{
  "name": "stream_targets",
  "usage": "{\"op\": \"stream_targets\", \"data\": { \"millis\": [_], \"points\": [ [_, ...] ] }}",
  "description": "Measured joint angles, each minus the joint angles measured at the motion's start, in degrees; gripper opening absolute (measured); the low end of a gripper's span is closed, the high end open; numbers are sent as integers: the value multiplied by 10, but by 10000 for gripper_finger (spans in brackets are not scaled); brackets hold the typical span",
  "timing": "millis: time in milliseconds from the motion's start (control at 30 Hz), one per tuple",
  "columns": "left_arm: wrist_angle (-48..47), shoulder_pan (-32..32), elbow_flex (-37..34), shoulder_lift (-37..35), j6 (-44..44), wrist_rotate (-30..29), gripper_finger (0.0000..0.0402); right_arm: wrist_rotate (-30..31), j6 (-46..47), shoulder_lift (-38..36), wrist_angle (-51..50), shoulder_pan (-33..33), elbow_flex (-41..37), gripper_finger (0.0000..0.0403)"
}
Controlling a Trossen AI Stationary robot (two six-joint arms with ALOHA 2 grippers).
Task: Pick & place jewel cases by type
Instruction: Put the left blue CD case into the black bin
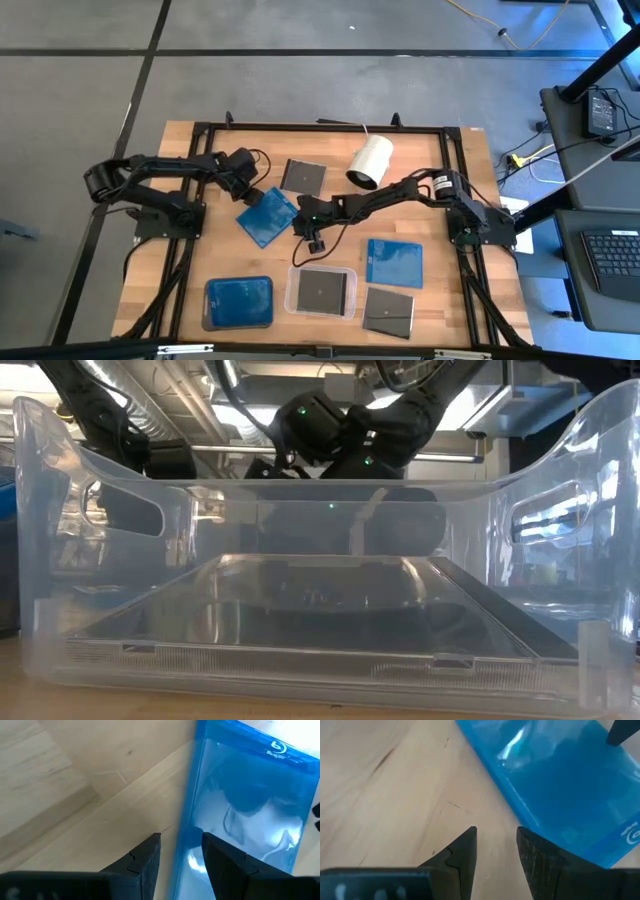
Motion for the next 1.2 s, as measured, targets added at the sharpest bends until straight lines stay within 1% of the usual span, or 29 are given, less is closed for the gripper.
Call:
{"op": "stream_targets", "data": {
  "millis": [133,400,467,567,767,800,833,867,933,1000,1033,1200],
  "points": [
    [15,1,1,26,5,29,143,0,0,1,3,-1,0,143],
    [81,1,-4,33,7,105,143,21,4,0,-8,1,0,143],
    [78,0,-4,34,4,118,143,20,4,-1,-9,2,0,143],
    [77,0,-4,34,1,122,143,19,4,-1,-9,1,0,143],
    [75,0,-4,34,6,173,143,19,4,-1,-13,1,-1,143],
    [81,0,-4,34,7,192,143,22,4,-1,-11,1,-1,143],
    [94,-2,-3,33,11,221,143,39,4,1,0,1,0,143],
    [99,-4,-1,31,16,237,143,41,5,2,0,-3,0,143],
    [105,0,-3,32,25,270,143,66,4,1,-1,-5,0,143],
    [139,-1,-3,32,24,310,143,75,4,1,-4,-7,0,143],
    [154,-3,-2,31,19,318,143,78,4,1,-5,-8,0,143],
    [169,-1,-3,31,25,303,143,66,16,1,-12,-13,0,143]
  ]
}}
